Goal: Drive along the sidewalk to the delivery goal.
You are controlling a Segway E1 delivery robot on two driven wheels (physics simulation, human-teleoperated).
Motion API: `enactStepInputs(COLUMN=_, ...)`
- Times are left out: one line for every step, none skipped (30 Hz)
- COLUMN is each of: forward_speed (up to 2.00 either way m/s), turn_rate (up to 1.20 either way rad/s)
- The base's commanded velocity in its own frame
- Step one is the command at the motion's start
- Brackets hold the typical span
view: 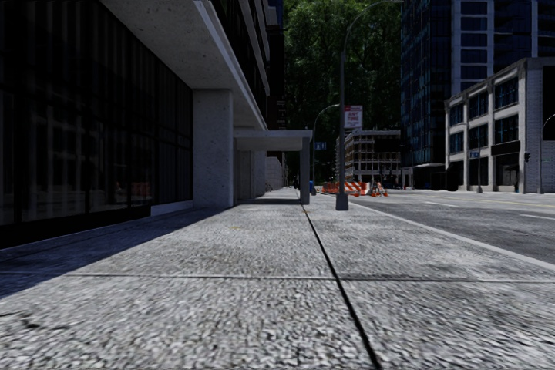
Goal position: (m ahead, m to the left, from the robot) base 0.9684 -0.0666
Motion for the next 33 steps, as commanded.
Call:
enactStepInputs(forward_speed=2.00, turn_rate=0.00)
enactStepInputs(forward_speed=2.00, turn_rate=0.00)
enactStepInputs(forward_speed=2.00, turn_rate=0.00)
enactStepInputs(forward_speed=2.00, turn_rate=0.00)
enactStepInputs(forward_speed=2.00, turn_rate=0.00)
enactStepInputs(forward_speed=2.00, turn_rate=0.00)
enactStepInputs(forward_speed=2.00, turn_rate=0.00)
enactStepInputs(forward_speed=2.00, turn_rate=0.00)
enactStepInputs(forward_speed=2.00, turn_rate=0.00)
enactStepInputs(forward_speed=2.00, turn_rate=0.00)
enactStepInputs(forward_speed=1.82, turn_rate=0.00)
enactStepInputs(forward_speed=1.02, turn_rate=0.00)
enactStepInputs(forward_speed=0.18, turn_rate=0.00)
enactStepInputs(forward_speed=0.18, turn_rate=0.00)
enactStepInputs(forward_speed=0.00, turn_rate=0.00)
enactStepInputs(forward_speed=0.00, turn_rate=0.00)
enactStepInputs(forward_speed=0.00, turn_rate=0.00)
enactStepInputs(forward_speed=0.00, turn_rate=0.00)
enactStepInputs(forward_speed=0.00, turn_rate=0.00)
enactStepInputs(forward_speed=0.00, turn_rate=0.00)
enactStepInputs(forward_speed=0.00, turn_rate=0.00)
enactStepInputs(forward_speed=0.00, turn_rate=0.00)
enactStepInputs(forward_speed=0.00, turn_rate=0.00)
enactStepInputs(forward_speed=0.00, turn_rate=0.00)
enactStepInputs(forward_speed=0.00, turn_rate=0.00)
enactStepInputs(forward_speed=0.00, turn_rate=0.00)
enactStepInputs(forward_speed=0.00, turn_rate=0.00)
enactStepInputs(forward_speed=0.00, turn_rate=0.00)
enactStepInputs(forward_speed=0.00, turn_rate=0.00)
enactStepInputs(forward_speed=0.00, turn_rate=0.00)
enactStepInputs(forward_speed=0.00, turn_rate=0.00)
enactStepInputs(forward_speed=0.00, turn_rate=0.00)
enactStepInputs(forward_speed=0.00, turn_rate=0.00)
